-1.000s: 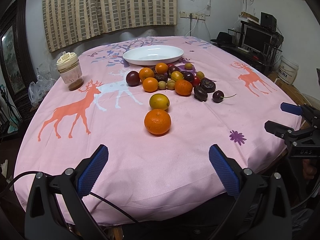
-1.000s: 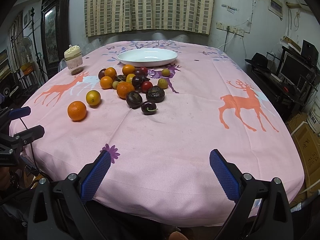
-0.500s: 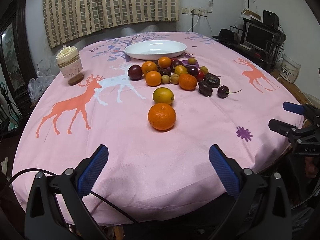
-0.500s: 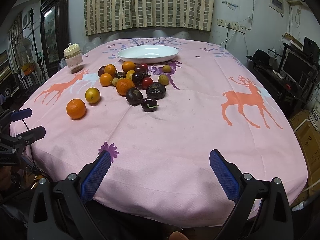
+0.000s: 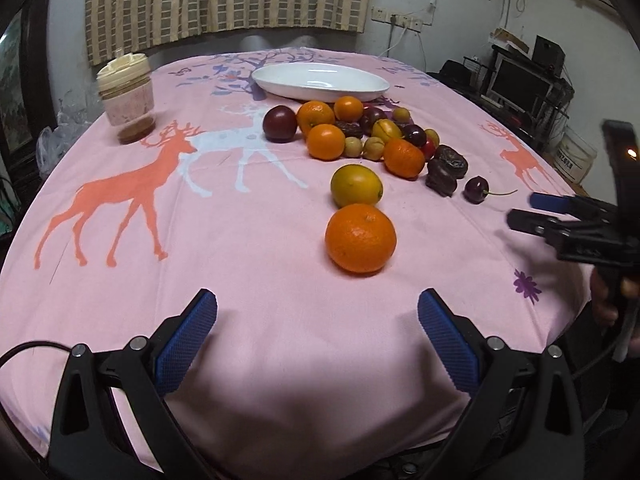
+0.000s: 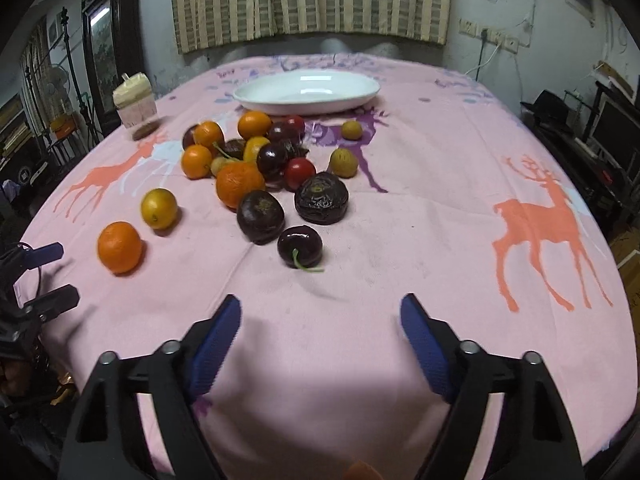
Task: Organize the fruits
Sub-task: 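Move an orange with left tool while right tool moves a cherry onto the plate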
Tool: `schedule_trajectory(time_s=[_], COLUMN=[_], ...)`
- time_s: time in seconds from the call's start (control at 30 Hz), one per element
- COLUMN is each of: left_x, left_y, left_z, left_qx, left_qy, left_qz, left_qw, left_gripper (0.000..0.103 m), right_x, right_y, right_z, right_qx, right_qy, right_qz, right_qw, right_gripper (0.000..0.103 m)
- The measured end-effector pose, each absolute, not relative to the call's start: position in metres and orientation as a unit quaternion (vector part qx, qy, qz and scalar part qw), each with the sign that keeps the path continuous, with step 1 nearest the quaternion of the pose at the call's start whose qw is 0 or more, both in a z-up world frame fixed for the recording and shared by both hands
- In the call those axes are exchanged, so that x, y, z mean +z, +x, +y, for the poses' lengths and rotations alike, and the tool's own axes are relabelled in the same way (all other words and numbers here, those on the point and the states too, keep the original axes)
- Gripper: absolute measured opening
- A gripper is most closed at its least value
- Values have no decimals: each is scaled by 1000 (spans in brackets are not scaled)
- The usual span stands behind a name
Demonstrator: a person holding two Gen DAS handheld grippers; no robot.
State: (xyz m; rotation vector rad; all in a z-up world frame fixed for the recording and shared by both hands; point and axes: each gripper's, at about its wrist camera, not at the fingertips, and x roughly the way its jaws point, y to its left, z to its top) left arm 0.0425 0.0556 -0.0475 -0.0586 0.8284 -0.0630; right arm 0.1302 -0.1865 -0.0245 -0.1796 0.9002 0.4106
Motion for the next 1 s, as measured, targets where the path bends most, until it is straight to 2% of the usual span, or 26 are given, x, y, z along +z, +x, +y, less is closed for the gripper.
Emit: schedule_trajectory(time_s=[0.2, 0.27, 0.3, 0.33, 0.47, 0.57, 0.63, 0.67, 0.7, 0.73, 0.8, 0.87, 1.0], left_x=[-42, -44, -45, -47, -50, -50, -53, -55, -57, -59, -62, -61, -52], left_y=[69, 78, 82, 85, 93, 96, 99, 101, 102, 103, 104, 103, 98], left_z=[40, 36, 34, 33, 31, 28, 26, 26, 25, 25, 26, 30, 46], left_qx=[-75, -83, -85, -85, -81, -83, -82, -82, -87, -87, -79, -72, -96], left_qy=[-14, -11, -9, -9, -8, -7, -6, -8, -13, -15, -15, -23, -74], left_qz=[396, 402, 407, 412, 419, 415, 418, 422, 427, 430, 432, 429, 427], left_qw=[915, 912, 910, 907, 904, 906, 905, 903, 900, 898, 898, 900, 896], left_gripper=[96, 84, 81, 78, 78, 78, 77, 73, 66, 64, 54, 44, 44], right_x=[-36, -38, -40, -40, -39, -38, -39, -39, -39, -39, -39, -37, -23], right_y=[158, 163, 164, 165, 163, 163, 163, 164, 164, 164, 164, 163, 156], right_z=[-164, -158, -158, -158, -159, -163, -164, -164, -164, -164, -164, -164, -170], right_qx=[219, 223, 222, 220, 221, 220, 221, 222, 222, 223, 224, 225, 244], right_qy=[-107, -111, -111, -111, -113, -110, -107, -107, -108, -109, -108, -106, -83], right_qz=[457, 459, 460, 458, 451, 445, 443, 442, 441, 440, 439, 436, 422], right_qw=[855, 853, 853, 854, 858, 861, 862, 863, 863, 863, 863, 865, 869], right_gripper=[75, 68, 61, 58, 49, 35, 34, 34, 34, 34, 30, 30, 30])
